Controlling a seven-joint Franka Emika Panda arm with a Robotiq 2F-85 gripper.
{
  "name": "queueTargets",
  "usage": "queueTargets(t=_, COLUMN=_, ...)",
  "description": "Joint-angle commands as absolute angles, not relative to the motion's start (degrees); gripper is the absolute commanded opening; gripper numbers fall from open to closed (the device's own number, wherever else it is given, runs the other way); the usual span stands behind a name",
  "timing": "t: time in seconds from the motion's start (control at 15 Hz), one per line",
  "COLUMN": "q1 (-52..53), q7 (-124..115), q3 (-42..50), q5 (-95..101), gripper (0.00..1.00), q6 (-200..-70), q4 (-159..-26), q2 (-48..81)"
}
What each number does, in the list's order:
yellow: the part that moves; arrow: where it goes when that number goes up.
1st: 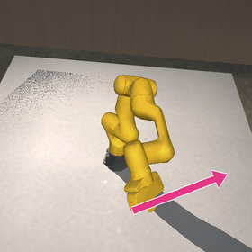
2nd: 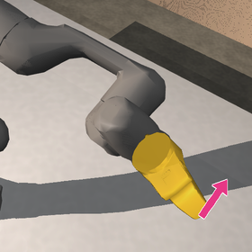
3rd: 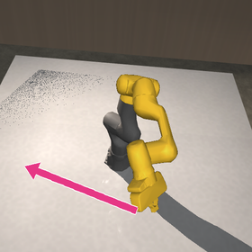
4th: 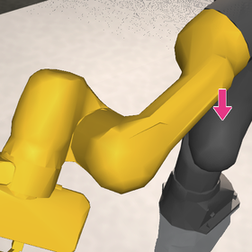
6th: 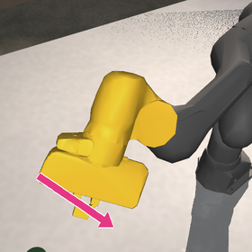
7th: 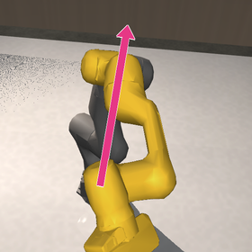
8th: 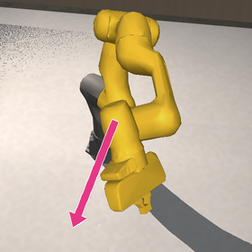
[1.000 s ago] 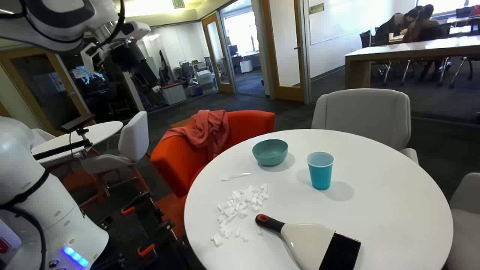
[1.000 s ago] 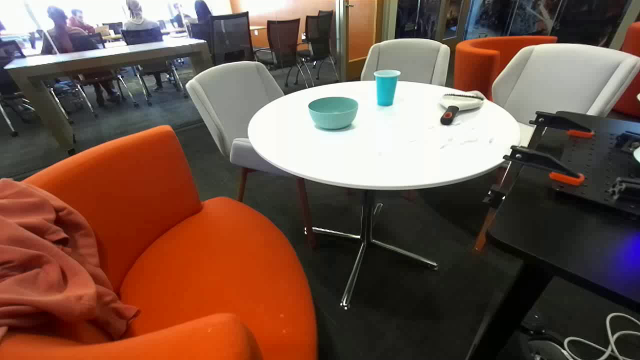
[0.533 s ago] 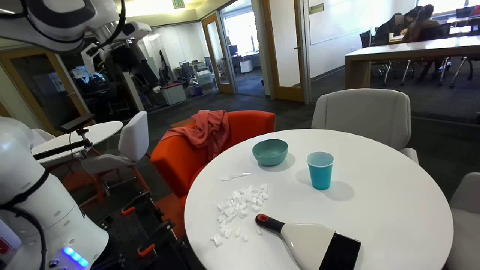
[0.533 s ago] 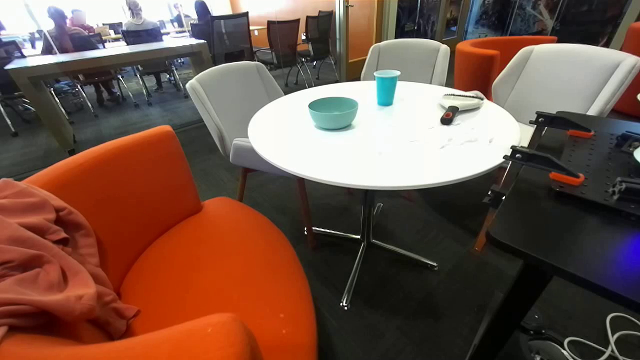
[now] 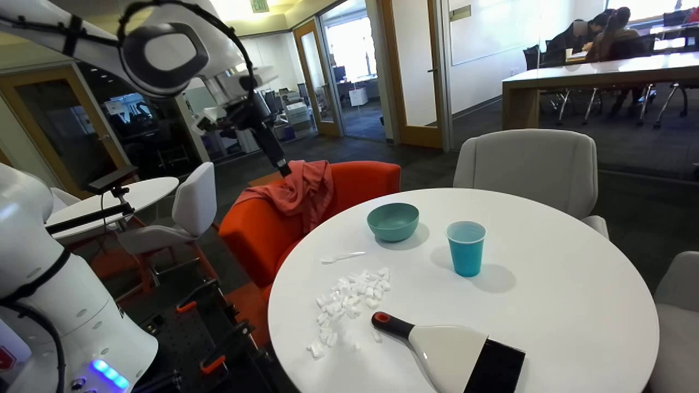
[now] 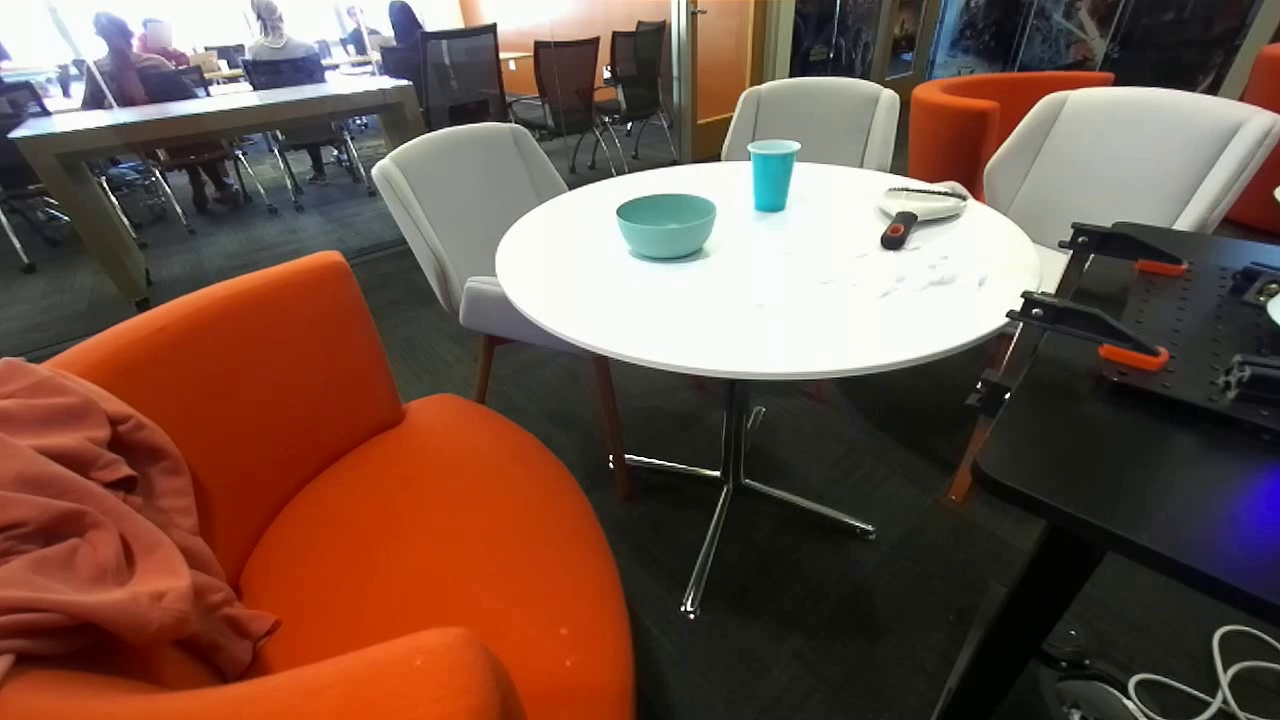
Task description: Move the white object on the table from left to right.
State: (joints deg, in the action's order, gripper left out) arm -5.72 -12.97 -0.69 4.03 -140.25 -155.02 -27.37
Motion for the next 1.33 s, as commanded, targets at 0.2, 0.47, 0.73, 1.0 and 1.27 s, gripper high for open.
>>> queueTargets(t=0.2, q1=-4.97, q7=-12.8, q3=1.14, q5=-2.39, gripper=1.0, q6=-145.63, q4=-151.09, q2=-13.39)
queueTargets(t=0.47, q1=-4.8, q7=-12.82, q3=1.24, q5=-2.53, gripper=1.0, q6=-145.7, q4=-150.18, q2=-11.25)
queueTargets(t=0.73, q1=-5.31, q7=-17.24, q3=1.33, q5=-4.56, gripper=1.0, q6=-152.87, q4=-147.39, q2=-6.11)
queueTargets(t=1.0, q1=-4.4, q7=-20.01, q3=1.69, q5=-9.37, gripper=1.0, q6=-160.32, q4=-140.7, q2=5.71)
queueTargets(t=1.27, q1=-4.1, q7=-17.22, q3=0.8, q5=-15.25, gripper=1.0, q6=-155.2, q4=-131.78, q2=17.16)
